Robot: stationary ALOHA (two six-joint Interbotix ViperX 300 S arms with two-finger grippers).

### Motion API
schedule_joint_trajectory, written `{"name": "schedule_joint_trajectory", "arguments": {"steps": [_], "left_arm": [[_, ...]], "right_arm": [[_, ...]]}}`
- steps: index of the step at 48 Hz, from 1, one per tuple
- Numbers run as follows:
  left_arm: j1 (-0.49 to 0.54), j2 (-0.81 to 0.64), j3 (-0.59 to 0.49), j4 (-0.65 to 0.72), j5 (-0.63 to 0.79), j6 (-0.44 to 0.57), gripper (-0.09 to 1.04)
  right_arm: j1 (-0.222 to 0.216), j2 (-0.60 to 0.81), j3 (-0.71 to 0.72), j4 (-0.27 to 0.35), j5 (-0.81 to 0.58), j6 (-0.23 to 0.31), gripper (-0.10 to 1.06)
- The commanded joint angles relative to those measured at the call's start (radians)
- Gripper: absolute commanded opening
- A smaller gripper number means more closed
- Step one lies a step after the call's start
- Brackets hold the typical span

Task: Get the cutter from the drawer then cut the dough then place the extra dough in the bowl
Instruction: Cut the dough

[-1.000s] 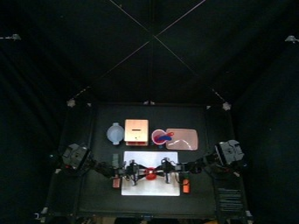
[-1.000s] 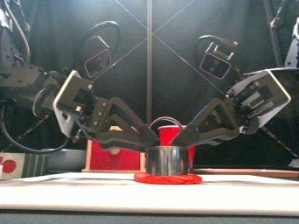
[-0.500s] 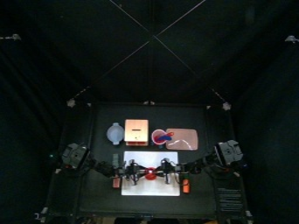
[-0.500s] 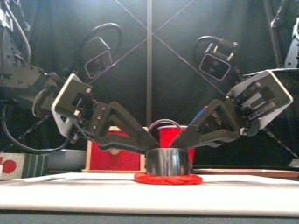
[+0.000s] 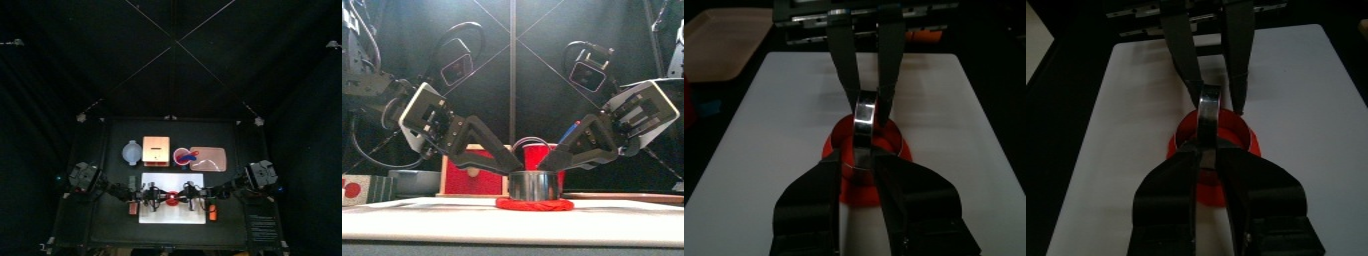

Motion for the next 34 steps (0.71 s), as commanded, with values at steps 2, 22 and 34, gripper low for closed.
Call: {"name": "schedule_joint_trajectory", "arguments": {"steps": [2,22,34], "left_arm": [[-0.025,-0.002,-0.034,0.031,0.060,-0.005,0.45],[-0.041,0.103,-0.048,0.000,0.089,-0.049,0.45],[-0.051,0.112,-0.048,0.002,0.103,-0.078,0.45]], "right_arm": [[-0.011,0.003,-0.009,0.009,0.014,0.002,0.51],[-0.025,0.054,-0.012,0.043,0.029,0.002,0.51],[-0.032,0.061,-0.026,0.043,0.031,0.000,0.51]]}}
